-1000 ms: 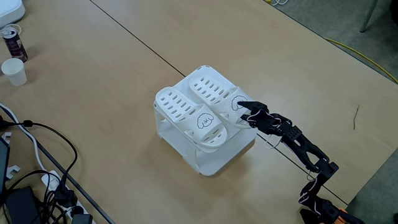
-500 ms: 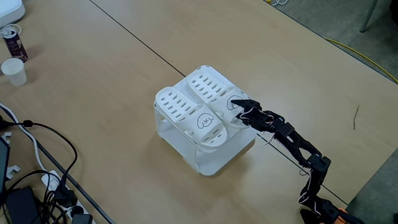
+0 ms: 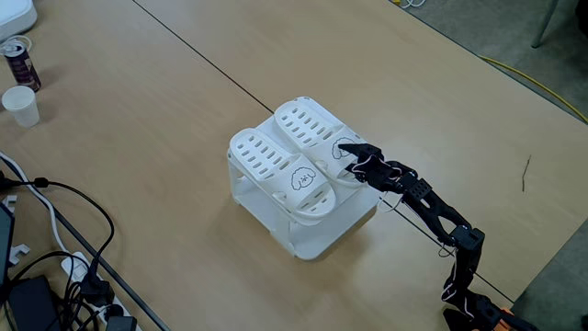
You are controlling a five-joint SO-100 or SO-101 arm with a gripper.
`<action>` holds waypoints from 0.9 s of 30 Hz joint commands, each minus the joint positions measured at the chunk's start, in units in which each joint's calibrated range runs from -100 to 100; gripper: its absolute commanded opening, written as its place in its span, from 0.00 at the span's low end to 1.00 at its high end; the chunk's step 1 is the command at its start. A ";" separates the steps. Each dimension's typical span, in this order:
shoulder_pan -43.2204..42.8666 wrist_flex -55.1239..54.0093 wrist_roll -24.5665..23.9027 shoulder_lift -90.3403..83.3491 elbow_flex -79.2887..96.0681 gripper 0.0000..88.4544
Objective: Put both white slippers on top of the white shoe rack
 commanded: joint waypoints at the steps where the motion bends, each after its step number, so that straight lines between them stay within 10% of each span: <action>1: 0.52 -0.61 0.42 -1.37 -2.54 0.20; 27: 0.60 -0.09 0.42 -1.37 3.86 0.20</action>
